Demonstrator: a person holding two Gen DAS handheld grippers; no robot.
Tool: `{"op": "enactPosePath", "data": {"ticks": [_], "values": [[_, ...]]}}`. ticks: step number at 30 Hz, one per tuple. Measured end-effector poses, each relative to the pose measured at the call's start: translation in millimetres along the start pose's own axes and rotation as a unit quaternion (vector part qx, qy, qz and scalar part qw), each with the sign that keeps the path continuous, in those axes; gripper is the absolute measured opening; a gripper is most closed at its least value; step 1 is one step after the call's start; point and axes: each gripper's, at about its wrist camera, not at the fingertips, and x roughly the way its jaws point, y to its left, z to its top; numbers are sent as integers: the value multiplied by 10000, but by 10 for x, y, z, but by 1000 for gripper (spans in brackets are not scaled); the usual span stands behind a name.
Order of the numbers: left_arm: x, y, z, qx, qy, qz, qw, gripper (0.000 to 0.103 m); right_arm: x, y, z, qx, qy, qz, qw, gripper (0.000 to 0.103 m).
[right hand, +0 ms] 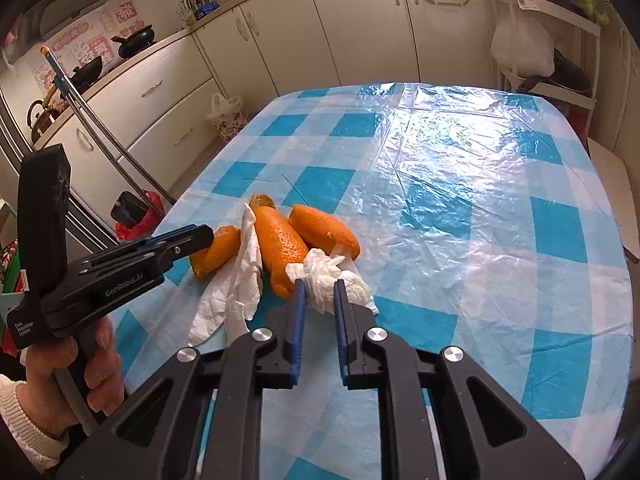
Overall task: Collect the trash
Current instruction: 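Grasp an orange peel with the right gripper while the left gripper grasps another peel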
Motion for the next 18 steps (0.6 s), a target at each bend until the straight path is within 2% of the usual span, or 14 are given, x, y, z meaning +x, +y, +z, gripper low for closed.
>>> {"op": "enactPosePath", "data": {"ticks": [7,8,9,10,11,14,16,18], "values": [[-85,171,-129,-55,49,51,10000,10,-33,-78,-35,86,18,-136,9999,15],[-81,179,-136,-49,50,79,9999,17,-25,-88,-44,112,43,-157,9998,15],[-76,179,-131,-56,41,89,9999,31,-16,-98,-51,139,61,-170,9997,21],[-78,169,-117,-61,-10,143,9999,39,-13,-103,-57,163,61,-177,9997,34],[-91,154,-104,-48,-74,186,9998,50,-19,-97,-60,173,19,-180,9997,39],[-70,55,-47,96,-133,145,9998,56,-17,-57,-42,85,-43,-146,9998,45],[13,-44,-23,287,-38,185,9994,59,9,-37,-34,57,-46,-144,9999,50],[134,-98,-27,415,125,244,9988,59,29,-34,-23,73,-62,-141,9999,50]]}}
